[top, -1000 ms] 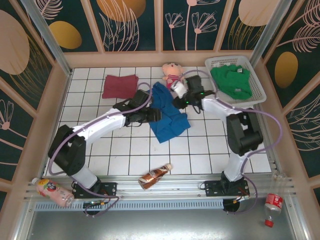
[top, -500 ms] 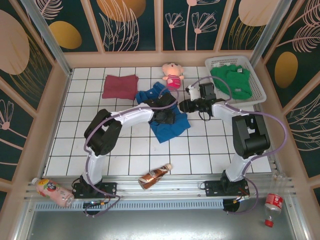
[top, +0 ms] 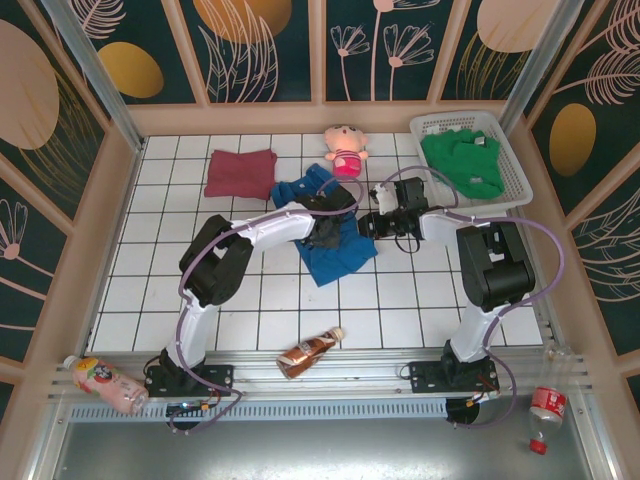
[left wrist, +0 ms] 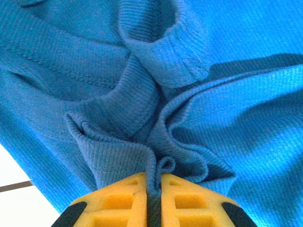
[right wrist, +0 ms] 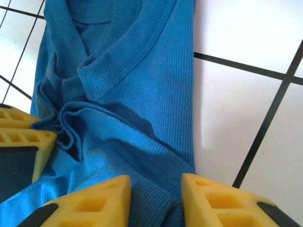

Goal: Fold and stack the tank tops

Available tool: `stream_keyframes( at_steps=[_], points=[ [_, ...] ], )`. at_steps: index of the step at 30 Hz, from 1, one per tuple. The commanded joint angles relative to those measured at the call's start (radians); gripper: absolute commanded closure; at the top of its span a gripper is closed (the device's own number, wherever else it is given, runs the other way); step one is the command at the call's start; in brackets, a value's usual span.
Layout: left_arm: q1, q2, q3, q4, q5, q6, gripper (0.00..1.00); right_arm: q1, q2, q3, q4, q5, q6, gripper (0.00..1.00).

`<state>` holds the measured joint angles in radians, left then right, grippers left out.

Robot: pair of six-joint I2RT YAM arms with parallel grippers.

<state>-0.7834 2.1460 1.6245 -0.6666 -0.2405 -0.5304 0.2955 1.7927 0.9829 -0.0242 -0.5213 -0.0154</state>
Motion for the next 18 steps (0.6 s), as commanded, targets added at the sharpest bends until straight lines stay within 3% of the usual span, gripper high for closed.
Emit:
stream_keyframes(
  at_steps=[1,12,18],
  points=[
    [0.027,-0.02,0.029,-0.071,-0.045,0.047,0.88,0.009,0.014,-0.003,-0.001,-0.026,0.009,0.69],
    [0.127,-0.071,0.034,-0.089,-0.011,0.121,0.85,0.026,-0.006,-0.03,-0.045,-0.036,-0.039,0.71],
    [0.165,-0.062,0.035,-0.086,-0.019,0.151,0.77,0.017,-0.02,-0.028,-0.028,-0.068,0.027,0.63]
  ],
)
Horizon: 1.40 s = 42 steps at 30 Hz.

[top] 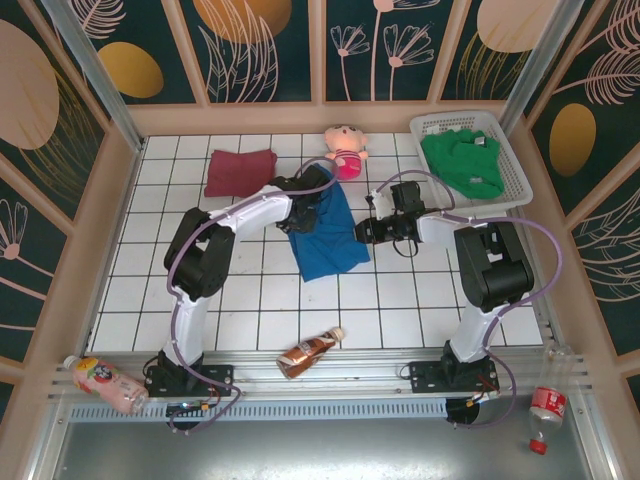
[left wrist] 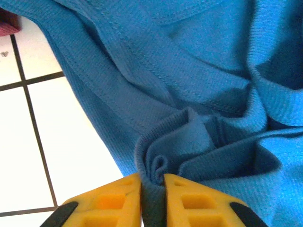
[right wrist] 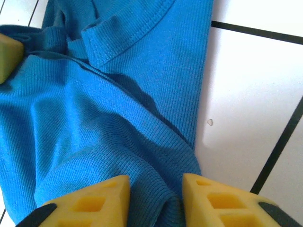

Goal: Fold and stack the tank tops

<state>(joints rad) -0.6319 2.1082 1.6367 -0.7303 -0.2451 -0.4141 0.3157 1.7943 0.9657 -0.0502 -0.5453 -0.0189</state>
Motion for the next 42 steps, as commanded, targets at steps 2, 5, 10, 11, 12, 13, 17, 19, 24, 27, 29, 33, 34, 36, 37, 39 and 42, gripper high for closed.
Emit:
stream_keyframes(
  at_steps=[2,5,10,11,12,13,17,19,24,27,29,33,34,36,37,39,42],
  points=[
    [0.024,-0.008,0.033,-0.042,-0.037,0.038,0.73,0.002,-0.022,-0.011,0.007,-0.07,0.055,0.61],
    [0.033,0.014,0.047,-0.071,-0.087,0.018,0.71,0.014,-0.007,-0.008,0.023,-0.119,0.107,0.59],
    [0.043,0.011,0.057,-0.087,-0.105,-0.007,0.64,0.036,0.031,0.017,0.005,-0.138,0.139,0.58],
    [0.043,0.001,0.055,-0.084,-0.085,-0.012,0.63,0.037,0.034,0.018,0.014,-0.14,0.143,0.58],
    [0.043,-0.009,0.05,-0.081,-0.062,-0.02,0.6,0.038,0.038,0.022,0.024,-0.143,0.148,0.6],
    [0.044,-0.02,0.045,-0.08,-0.035,-0.029,0.57,0.037,0.041,0.031,0.027,-0.146,0.151,0.63],
    [0.043,-0.092,-0.018,-0.043,0.102,-0.09,0.51,0.038,0.051,0.059,0.03,-0.144,0.154,0.8],
    [0.043,-0.122,-0.058,-0.023,0.166,-0.115,0.5,0.038,0.042,0.061,0.047,-0.142,0.144,0.86],
    [0.039,-0.182,-0.175,0.05,0.275,-0.187,0.5,0.041,-0.004,0.041,0.093,-0.128,0.079,0.88],
    [0.032,-0.217,-0.233,0.079,0.307,-0.222,0.49,0.042,-0.037,0.026,0.109,-0.125,0.02,0.9],
    [0.027,-0.238,-0.286,0.121,0.35,-0.25,0.49,0.046,-0.067,0.003,0.145,-0.124,-0.014,0.9],
    [0.008,-0.252,-0.379,0.19,0.394,-0.285,0.49,0.046,-0.123,-0.067,0.288,-0.113,-0.067,0.91],
    [0.007,-0.254,-0.392,0.202,0.395,-0.287,0.49,0.046,-0.129,-0.084,0.326,-0.112,-0.074,0.92],
    [0.008,-0.245,-0.405,0.204,0.375,-0.278,0.5,0.044,-0.121,-0.109,0.399,-0.125,-0.094,0.91],
    [0.008,-0.234,-0.401,0.193,0.361,-0.269,0.51,0.044,-0.11,-0.109,0.412,-0.139,-0.114,0.91],
    [0.007,-0.207,-0.399,0.165,0.329,-0.25,0.54,0.044,-0.087,-0.113,0.46,-0.164,-0.158,0.91],
    [0.008,-0.197,-0.423,0.146,0.29,-0.244,0.6,0.026,-0.061,-0.162,0.584,-0.148,-0.166,0.91]
  ],
)
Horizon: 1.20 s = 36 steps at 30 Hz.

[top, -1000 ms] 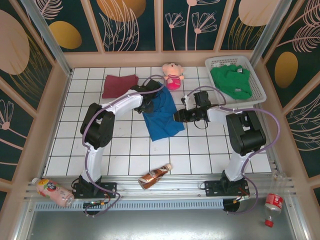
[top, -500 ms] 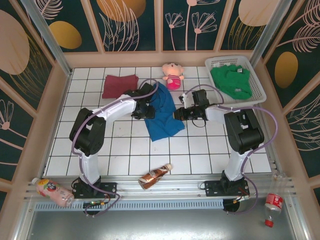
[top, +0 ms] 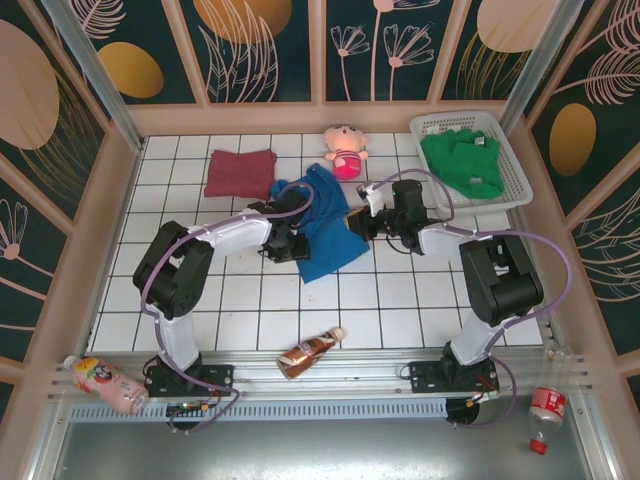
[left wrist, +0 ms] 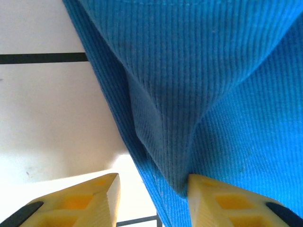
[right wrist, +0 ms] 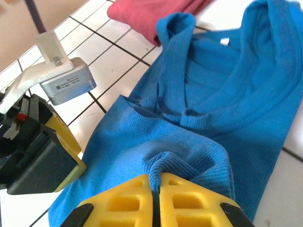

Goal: Fold and stack the tank tops

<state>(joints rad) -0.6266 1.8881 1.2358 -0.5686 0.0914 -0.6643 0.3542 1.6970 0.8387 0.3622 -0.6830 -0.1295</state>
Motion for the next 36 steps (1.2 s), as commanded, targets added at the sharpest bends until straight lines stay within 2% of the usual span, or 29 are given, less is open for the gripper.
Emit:
stream_keyframes(
  at_steps=[1,3,7,11,13,15,18,22,24,28,32,36],
  points=[
    [0.002,0.019,-0.029,-0.023,-0.063,0.005,0.61,-0.017,0.06,-0.016,0.136,0.006,-0.069,0.91],
    [0.002,0.006,-0.04,-0.042,-0.094,0.004,0.65,-0.026,0.11,0.045,0.044,0.004,-0.101,0.91],
    [0.002,-0.003,-0.06,-0.043,-0.1,0.009,0.69,-0.027,0.144,0.086,-0.042,0.07,-0.049,0.88],
    [0.003,-0.006,-0.046,-0.053,-0.087,0.013,0.69,-0.022,0.21,0.163,-0.224,0.07,0.012,0.7],
    [0.002,-0.022,-0.031,-0.069,-0.092,0.012,0.69,-0.012,0.201,0.175,-0.27,0.129,0.045,0.68],
    [0.003,-0.044,-0.02,-0.093,-0.092,-0.001,0.66,-0.02,0.2,0.227,-0.391,0.197,0.067,0.68],
    [0.001,-0.093,-0.036,-0.066,-0.018,-0.052,0.61,-0.021,0.161,0.263,-0.515,0.307,0.076,0.66],
    [-0.027,-0.138,-0.042,-0.017,0.052,-0.136,0.53,-0.019,0.062,0.25,-0.567,0.436,0.09,0.61],
    [-0.05,-0.134,-0.047,0.018,0.08,-0.171,0.51,-0.011,0.022,0.238,-0.585,0.436,0.104,0.58],
    [-0.083,-0.093,-0.061,0.034,0.081,-0.193,0.49,0.027,-0.072,0.174,-0.566,0.373,0.126,0.57],
    [-0.104,-0.071,-0.071,0.051,0.078,-0.204,0.48,0.064,-0.168,0.047,-0.476,0.249,0.172,0.63],
    [-0.121,-0.055,-0.108,0.09,0.103,-0.227,0.47,0.077,-0.151,-0.03,-0.409,0.2,0.191,0.64]
  ],
)
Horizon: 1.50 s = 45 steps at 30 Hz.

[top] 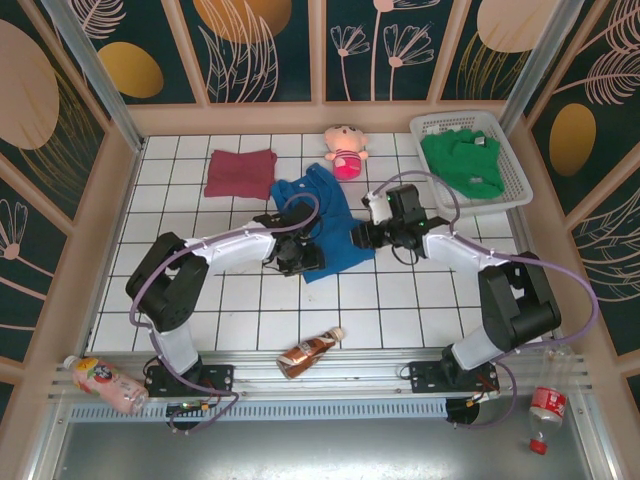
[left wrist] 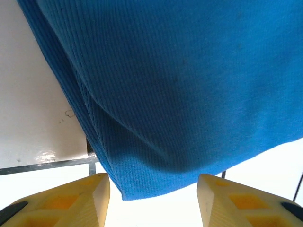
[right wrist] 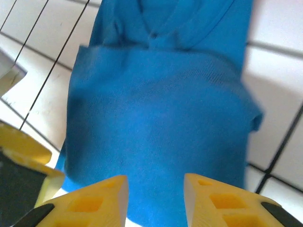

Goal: Fold and stack the tank tops

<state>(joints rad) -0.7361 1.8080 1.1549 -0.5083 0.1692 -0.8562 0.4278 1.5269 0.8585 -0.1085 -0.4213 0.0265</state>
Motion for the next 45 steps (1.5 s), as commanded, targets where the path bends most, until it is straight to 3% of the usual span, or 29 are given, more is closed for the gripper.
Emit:
stream_keyframes(
  at_steps=[1,4,10,12,17,22,27,33,37,40,45],
  points=[
    [-0.015,0.031,-0.035,0.027,0.026,-0.034,0.47,0.001,0.032,-0.062,0.09,-0.067,0.04,0.65],
    [-0.02,0.034,-0.051,0.004,-0.005,-0.031,0.47,-0.006,0.099,-0.056,0.117,-0.088,0.033,0.66],
    [-0.021,0.046,-0.094,0.14,0.022,-0.088,0.49,-0.007,0.183,-0.079,0.135,-0.072,0.06,0.67],
    [-0.021,0.061,-0.085,0.122,0.01,-0.075,0.56,-0.009,0.197,-0.086,0.128,-0.075,0.086,0.68],
    [-0.022,0.033,-0.055,0.051,-0.033,-0.06,0.84,0.033,0.182,-0.093,0.048,-0.057,0.137,0.69],
    [-0.021,-0.024,-0.059,-0.004,-0.011,-0.054,1.0,0.093,0.082,-0.155,-0.018,-0.044,0.169,0.69],
    [-0.02,-0.073,-0.082,-0.046,0.015,-0.032,1.0,0.164,-0.021,-0.182,-0.054,-0.033,0.132,0.67],
    [-0.015,-0.088,-0.07,-0.098,0.02,0.004,1.0,0.196,-0.188,-0.148,-0.062,0.063,-0.101,0.58],
    [0.014,-0.112,-0.067,-0.142,0.033,0.071,1.0,0.301,-0.286,-0.192,-0.035,0.203,-0.475,0.52],
    [0.038,-0.124,-0.06,-0.153,0.049,0.1,1.0,0.375,-0.302,-0.272,-0.002,0.271,-0.697,0.47],
    [0.07,-0.163,-0.075,-0.179,0.075,0.121,1.0,0.401,-0.228,-0.329,0.069,0.341,-0.85,0.45]
  ],
)
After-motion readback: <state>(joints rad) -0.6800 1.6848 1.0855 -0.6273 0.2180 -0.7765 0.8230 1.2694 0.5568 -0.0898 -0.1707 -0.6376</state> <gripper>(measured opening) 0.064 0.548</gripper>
